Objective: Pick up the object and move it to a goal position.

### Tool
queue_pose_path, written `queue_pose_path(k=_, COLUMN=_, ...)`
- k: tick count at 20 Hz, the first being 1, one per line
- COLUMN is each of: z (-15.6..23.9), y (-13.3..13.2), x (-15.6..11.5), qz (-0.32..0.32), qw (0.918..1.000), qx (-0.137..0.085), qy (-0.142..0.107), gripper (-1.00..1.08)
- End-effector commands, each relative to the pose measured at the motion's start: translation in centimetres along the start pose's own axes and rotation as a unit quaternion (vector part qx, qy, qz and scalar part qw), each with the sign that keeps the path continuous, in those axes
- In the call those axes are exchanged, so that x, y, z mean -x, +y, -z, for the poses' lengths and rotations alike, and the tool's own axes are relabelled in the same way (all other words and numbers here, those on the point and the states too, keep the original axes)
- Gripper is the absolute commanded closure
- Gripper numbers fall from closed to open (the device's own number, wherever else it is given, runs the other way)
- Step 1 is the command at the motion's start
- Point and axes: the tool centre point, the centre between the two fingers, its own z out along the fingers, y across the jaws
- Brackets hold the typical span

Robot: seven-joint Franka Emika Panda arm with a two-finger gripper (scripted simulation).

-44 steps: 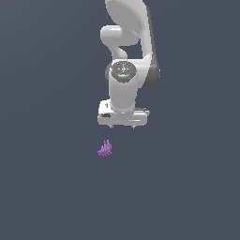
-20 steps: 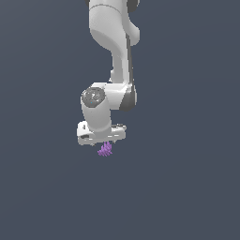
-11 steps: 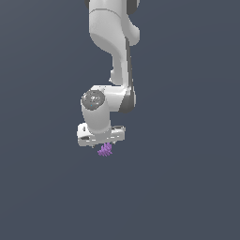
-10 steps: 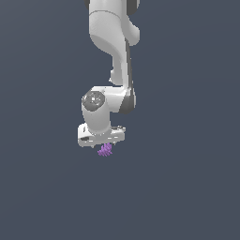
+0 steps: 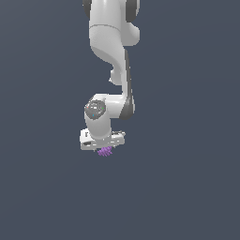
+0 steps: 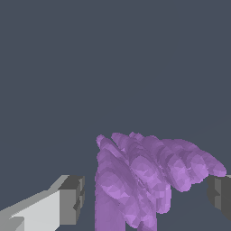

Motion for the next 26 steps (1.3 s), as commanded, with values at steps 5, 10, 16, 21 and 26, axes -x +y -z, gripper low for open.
queue_pose_path(k=5, z=0.0, y=0.0, x=-0.1, qz=0.0, qw=1.0, qx=0.0, qy=0.001, gripper=1.08)
queue_pose_path(k=10, z=0.0, y=0.0, x=-0.1, qz=0.0, qw=1.0, qx=0.0, qy=0.001, gripper=1.08)
queue_pose_path(k=16, z=0.3, y=-0.3, x=0.1, qz=0.0, qw=1.0, qx=0.0, qy=0.001, gripper=1.08)
queue_pose_path(k=21, z=1.0, y=-1.4, x=0.9, qz=0.0, qw=1.0, qx=0.0, qy=0.001, gripper=1.08)
queue_pose_path(k=26, z=2.3, y=-3.2, x=2.2, qz=0.0, qw=1.0, qx=0.0, qy=0.001, gripper=1.08)
